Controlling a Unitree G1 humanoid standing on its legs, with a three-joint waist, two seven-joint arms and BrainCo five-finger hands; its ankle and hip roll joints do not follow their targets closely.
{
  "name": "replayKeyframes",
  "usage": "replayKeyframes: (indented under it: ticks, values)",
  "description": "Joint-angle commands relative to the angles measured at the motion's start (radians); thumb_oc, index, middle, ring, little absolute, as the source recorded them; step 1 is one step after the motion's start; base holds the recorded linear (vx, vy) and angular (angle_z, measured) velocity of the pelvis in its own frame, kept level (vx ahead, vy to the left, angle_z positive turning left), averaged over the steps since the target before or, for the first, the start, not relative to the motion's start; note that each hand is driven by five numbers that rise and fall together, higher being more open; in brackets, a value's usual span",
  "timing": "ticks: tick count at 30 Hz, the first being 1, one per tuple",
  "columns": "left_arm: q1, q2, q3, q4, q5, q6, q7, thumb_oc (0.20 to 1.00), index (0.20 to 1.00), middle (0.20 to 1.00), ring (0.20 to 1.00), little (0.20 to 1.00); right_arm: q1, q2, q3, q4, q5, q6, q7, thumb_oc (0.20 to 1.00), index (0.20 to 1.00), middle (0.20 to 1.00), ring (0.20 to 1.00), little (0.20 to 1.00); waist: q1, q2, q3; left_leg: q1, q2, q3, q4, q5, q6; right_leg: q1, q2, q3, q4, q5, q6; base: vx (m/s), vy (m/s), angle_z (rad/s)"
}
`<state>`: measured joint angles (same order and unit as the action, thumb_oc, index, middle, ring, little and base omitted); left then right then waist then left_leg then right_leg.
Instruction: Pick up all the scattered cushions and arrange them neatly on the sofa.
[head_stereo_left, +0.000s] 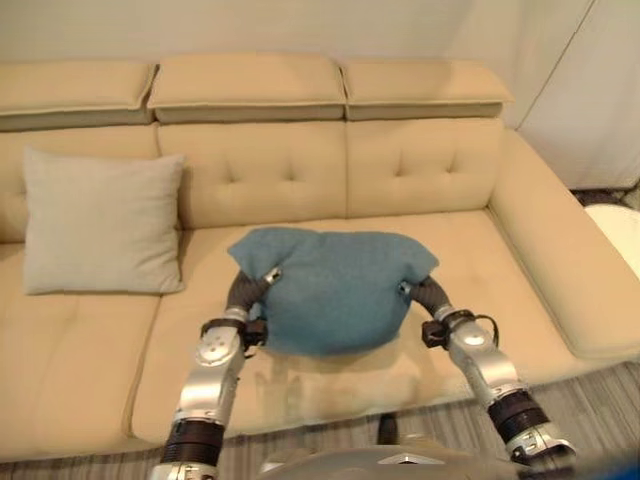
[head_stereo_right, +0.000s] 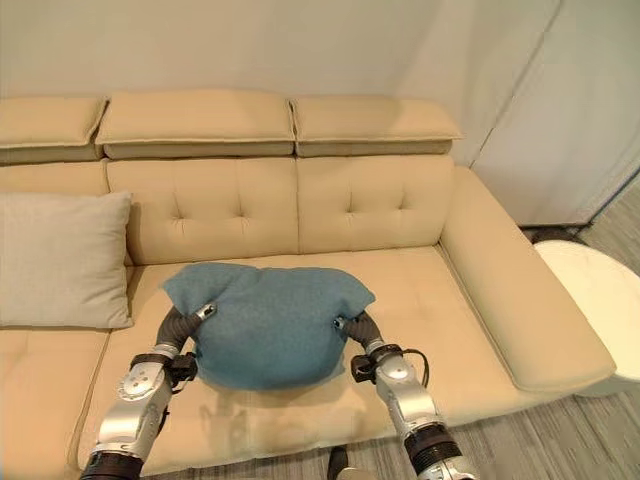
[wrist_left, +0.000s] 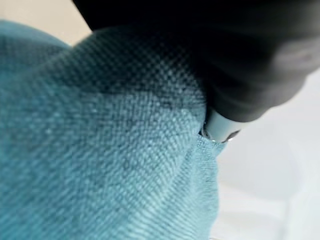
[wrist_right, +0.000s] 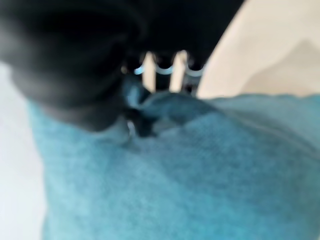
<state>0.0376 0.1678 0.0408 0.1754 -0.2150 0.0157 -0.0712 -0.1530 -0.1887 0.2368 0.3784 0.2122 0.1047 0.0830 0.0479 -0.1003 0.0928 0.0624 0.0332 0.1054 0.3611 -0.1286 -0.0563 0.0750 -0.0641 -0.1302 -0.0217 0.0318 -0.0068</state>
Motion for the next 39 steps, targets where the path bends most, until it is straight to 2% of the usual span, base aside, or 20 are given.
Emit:
replayKeyframes:
  ticks: [1,2,4,5,7,9,15,28,29,33,39]
  values:
    - [-0.091,-0.039,-0.125,-0.158,-0.039,-0.096,-0.081,0.200,0.200,0.200,0.200,0.200,-0.092,0.095,0.020,-0.122,0.028,-0.080,0.064,0.200,0.200,0.200,0.200,0.200,0.018,-0.003,0.002,0.030,0.130,0.004,-0.085,0.178,0.000,-0.018,0.002,0.009,-0.038,0.123,0.083,0.14,-0.012,-0.25]
    - [-0.094,-0.042,-0.136,-0.158,-0.041,-0.096,-0.082,0.200,0.200,0.200,0.200,0.200,-0.091,0.091,0.018,-0.128,0.029,-0.081,0.063,0.200,0.200,0.200,0.200,0.200,0.023,-0.005,0.004,0.020,0.142,0.015,-0.124,0.177,-0.008,0.000,0.003,0.004,-0.050,0.121,0.084,0.14,0.038,-0.16]
    - [-0.094,-0.038,-0.145,-0.161,-0.043,-0.093,-0.088,0.200,0.200,0.200,0.200,0.200,-0.082,0.086,0.005,-0.134,0.030,-0.077,0.062,0.200,0.200,0.200,0.200,0.200,0.039,-0.006,0.005,0.016,0.133,0.030,-0.278,0.185,-0.023,0.030,0.008,0.008,-0.064,0.115,0.085,0.16,0.112,-0.03]
    - [-0.086,-0.041,-0.139,-0.174,-0.053,-0.093,-0.086,0.200,0.200,0.200,0.200,0.200,-0.074,0.090,-0.010,-0.149,0.043,-0.070,0.053,0.200,0.200,0.200,0.200,0.200,0.049,0.001,0.008,0.004,0.135,0.037,-0.331,0.207,-0.029,0.044,0.005,0.014,-0.065,0.114,0.084,0.16,0.200,-0.03]
    - [-0.079,-0.041,-0.129,-0.178,-0.036,-0.089,-0.082,0.200,0.200,0.200,0.200,0.200,-0.087,0.077,-0.004,-0.136,0.031,-0.066,0.061,0.200,0.200,0.200,0.200,0.200,0.044,0.021,-0.005,0.043,0.130,0.015,-0.367,0.207,-0.032,0.030,0.000,0.010,-0.052,0.111,0.077,0.09,0.265,-0.18]
    - [-0.084,-0.038,-0.126,-0.175,-0.031,-0.096,-0.079,0.200,0.200,0.200,0.200,0.200,-0.101,0.078,0.003,-0.141,0.024,-0.070,0.052,0.200,0.200,0.200,0.200,0.200,0.045,0.027,-0.015,0.038,0.120,0.012,-0.348,0.222,-0.043,0.022,-0.014,0.008,-0.041,0.108,0.073,0.03,0.208,-0.46]
    - [-0.111,0.002,-0.092,-0.189,-0.034,-0.100,-0.061,0.200,0.200,0.200,0.200,0.200,-0.143,0.088,0.011,-0.166,0.030,-0.068,0.030,0.200,0.200,0.200,0.200,0.200,0.056,0.031,-0.023,0.089,0.086,0.017,-0.375,0.237,-0.027,0.033,-0.036,0.011,-0.034,0.100,0.069,0.02,0.137,-0.16]
    - [-0.216,0.026,-0.061,-0.225,-0.010,-0.091,0.013,0.200,0.200,0.200,0.200,0.200,-0.345,0.089,0.096,-0.146,0.016,-0.074,-0.062,0.200,0.200,0.200,0.200,0.200,0.056,0.044,-0.038,0.118,0.060,0.022,-0.448,0.228,-0.015,0.026,-0.033,-0.009,-0.066,0.090,0.076,0.01,0.031,0.00]
    - [-0.280,0.005,-0.055,-0.194,-0.009,-0.088,0.036,0.200,0.200,0.200,0.200,0.200,-0.434,0.107,0.108,-0.118,0.014,-0.073,-0.097,0.200,0.200,0.200,0.200,0.200,0.057,0.048,-0.038,0.112,0.059,0.020,-0.448,0.226,-0.015,0.023,-0.030,-0.013,-0.066,0.086,0.077,0.00,0.000,0.00]
    - [-0.352,-0.013,-0.034,-0.126,-0.020,-0.084,0.059,0.200,0.200,0.200,0.200,0.200,-0.515,0.122,0.123,-0.066,0.018,-0.074,-0.128,0.200,0.200,0.200,0.200,0.200,0.060,0.053,-0.036,0.112,0.058,0.018,-0.448,0.218,-0.013,0.026,-0.026,-0.015,-0.066,0.079,0.080,0.02,0.013,0.05]
    - [-0.463,0.011,-0.026,0.006,-0.024,-0.081,0.080,0.200,0.200,0.200,0.200,0.200,-0.643,0.112,0.159,0.055,0.004,-0.083,-0.167,0.200,0.200,0.200,0.200,0.200,0.074,0.056,-0.016,0.101,0.056,0.013,-0.448,0.206,-0.015,0.023,-0.022,-0.017,-0.066,0.070,0.083,0.02,0.016,0.04]
